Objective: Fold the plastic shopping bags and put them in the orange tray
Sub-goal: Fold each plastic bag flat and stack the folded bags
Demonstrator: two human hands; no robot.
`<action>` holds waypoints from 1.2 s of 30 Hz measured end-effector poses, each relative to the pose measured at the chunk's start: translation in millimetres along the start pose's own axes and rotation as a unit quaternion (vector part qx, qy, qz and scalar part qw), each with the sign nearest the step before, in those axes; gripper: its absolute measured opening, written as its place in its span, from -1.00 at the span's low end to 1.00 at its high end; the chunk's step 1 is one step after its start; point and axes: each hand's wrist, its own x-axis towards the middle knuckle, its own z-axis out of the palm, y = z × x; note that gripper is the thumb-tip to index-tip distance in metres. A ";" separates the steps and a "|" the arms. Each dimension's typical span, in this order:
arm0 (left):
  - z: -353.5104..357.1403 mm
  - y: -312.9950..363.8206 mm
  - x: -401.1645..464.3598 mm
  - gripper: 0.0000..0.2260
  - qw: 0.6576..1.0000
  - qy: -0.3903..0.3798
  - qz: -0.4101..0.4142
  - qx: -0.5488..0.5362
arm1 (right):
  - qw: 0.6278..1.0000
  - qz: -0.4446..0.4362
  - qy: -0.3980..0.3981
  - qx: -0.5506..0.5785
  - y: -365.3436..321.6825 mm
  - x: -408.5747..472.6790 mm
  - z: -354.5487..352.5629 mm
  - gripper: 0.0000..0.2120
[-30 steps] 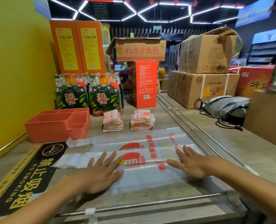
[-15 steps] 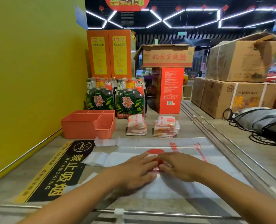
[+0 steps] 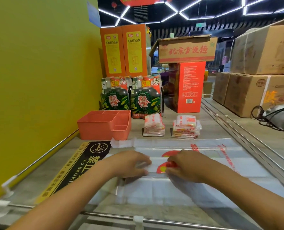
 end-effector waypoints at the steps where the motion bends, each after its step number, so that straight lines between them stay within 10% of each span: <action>1: -0.9 -1.4 0.8 -0.56 1.000 0.009 0.003 0.008 | 1.000 -0.012 0.008 -0.003 -3.5 2.5 0.9 -0.58; 15: 6.5 -0.7 3.8 -0.63 0.993 0.111 0.039 -0.009 | 0.995 -0.054 0.086 -0.019 -0.8 16.0 22.3 -0.87; 26: 21.7 -26.7 3.5 -0.53 0.993 0.105 0.055 -0.007 | 0.993 -0.077 -0.024 0.089 -7.5 7.5 25.6 -0.48; 36: 16.3 -68.3 -18.2 -0.48 0.974 0.170 -0.122 -0.087 | 0.993 -0.063 -0.038 0.088 -6.3 -0.2 26.8 -0.39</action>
